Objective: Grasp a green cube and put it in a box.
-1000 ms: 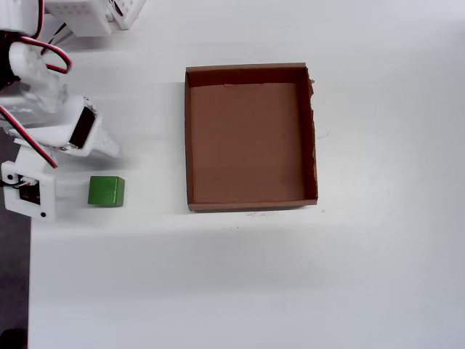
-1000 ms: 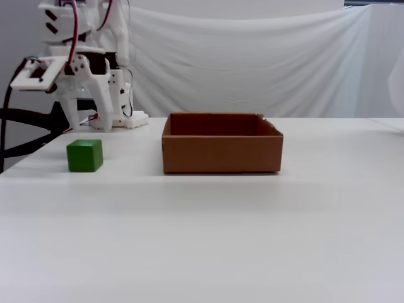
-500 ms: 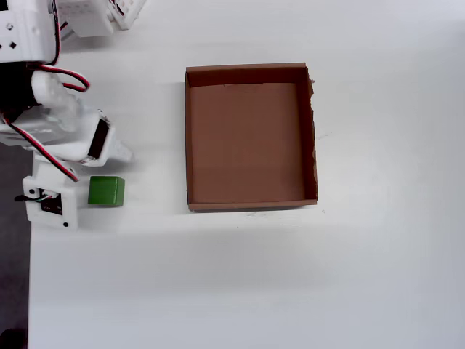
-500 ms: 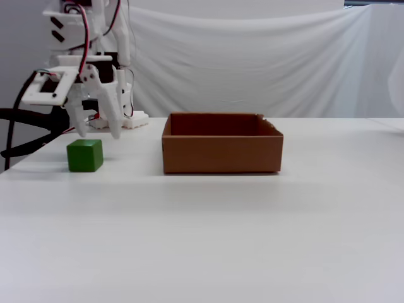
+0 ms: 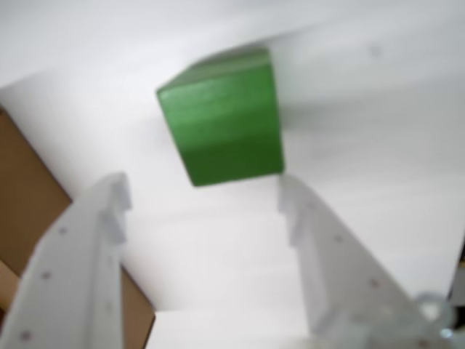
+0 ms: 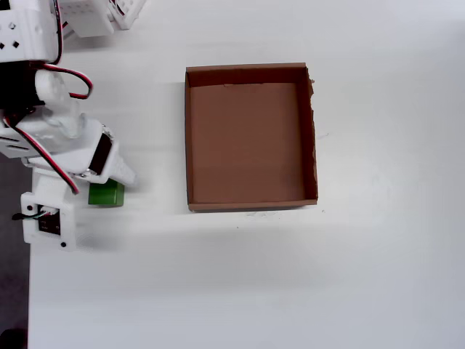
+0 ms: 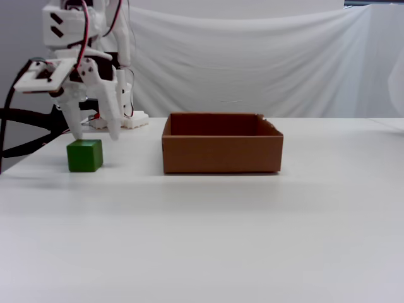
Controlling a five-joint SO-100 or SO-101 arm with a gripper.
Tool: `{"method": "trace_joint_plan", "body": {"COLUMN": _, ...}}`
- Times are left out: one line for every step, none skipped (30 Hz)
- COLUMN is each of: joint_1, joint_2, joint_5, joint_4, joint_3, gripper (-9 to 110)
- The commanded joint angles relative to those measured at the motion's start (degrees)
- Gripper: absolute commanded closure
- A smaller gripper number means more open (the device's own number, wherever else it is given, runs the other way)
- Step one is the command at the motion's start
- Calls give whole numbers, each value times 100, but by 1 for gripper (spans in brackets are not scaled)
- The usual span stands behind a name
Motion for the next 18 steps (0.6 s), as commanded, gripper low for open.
{"method": "trace_joint_plan", "body": {"joint_1": -62, "joint_2": 0, "joint_5": -220, "joint_4": -79, "joint_3": -97, "gripper": 74}}
{"method": "trace_joint_plan", "body": {"joint_1": -62, "joint_2": 0, "joint_5": -308, "joint_4": -79, "joint_3": -79, "gripper": 74}}
{"method": "trace_joint_plan", "body": {"joint_1": -62, "joint_2": -9, "joint_5": -369, "joint_4": -79, "joint_3": -70, "gripper": 74}}
{"method": "trace_joint_plan", "body": {"joint_1": -53, "joint_2": -9, "joint_5": -413, "joint_4": -79, "joint_3": -62, "gripper": 74}}
{"method": "trace_joint_plan", "body": {"joint_1": -44, "joint_2": -9, "joint_5": -510, "joint_4": -79, "joint_3": -53, "gripper": 74}}
{"method": "trace_joint_plan", "body": {"joint_1": -35, "joint_2": -18, "joint_5": -633, "joint_4": -70, "joint_3": -18, "gripper": 74}}
{"method": "trace_joint_plan", "body": {"joint_1": -35, "joint_2": -18, "joint_5": -712, "joint_4": -88, "joint_3": 18, "gripper": 74}}
{"method": "trace_joint_plan", "body": {"joint_1": -35, "joint_2": -18, "joint_5": -738, "joint_4": -123, "joint_3": 44, "gripper": 74}}
{"method": "trace_joint_plan", "body": {"joint_1": -35, "joint_2": -18, "joint_5": -773, "joint_4": -158, "joint_3": 70, "gripper": 74}}
{"method": "trace_joint_plan", "body": {"joint_1": -18, "joint_2": -26, "joint_5": -853, "joint_4": -167, "joint_3": 97, "gripper": 74}}
{"method": "trace_joint_plan", "body": {"joint_1": 0, "joint_2": -35, "joint_5": -932, "joint_4": -167, "joint_3": 114, "gripper": 74}}
{"method": "trace_joint_plan", "body": {"joint_1": 9, "joint_2": -44, "joint_5": -958, "joint_4": -176, "joint_3": 132, "gripper": 74}}
{"method": "trace_joint_plan", "body": {"joint_1": 26, "joint_2": -53, "joint_5": -1002, "joint_4": -193, "joint_3": 141, "gripper": 74}}
{"method": "trace_joint_plan", "body": {"joint_1": 44, "joint_2": -53, "joint_5": -1046, "joint_4": -220, "joint_3": 158, "gripper": 74}}
{"method": "trace_joint_plan", "body": {"joint_1": 70, "joint_2": -53, "joint_5": -1099, "joint_4": -237, "joint_3": 167, "gripper": 74}}
{"method": "trace_joint_plan", "body": {"joint_1": 97, "joint_2": -53, "joint_5": -1151, "joint_4": -246, "joint_3": 167, "gripper": 74}}
{"method": "trace_joint_plan", "body": {"joint_1": 123, "joint_2": -35, "joint_5": -1204, "joint_4": -255, "joint_3": 167, "gripper": 74}}
{"method": "trace_joint_plan", "body": {"joint_1": 132, "joint_2": -26, "joint_5": -1222, "joint_4": -255, "joint_3": 167, "gripper": 74}}
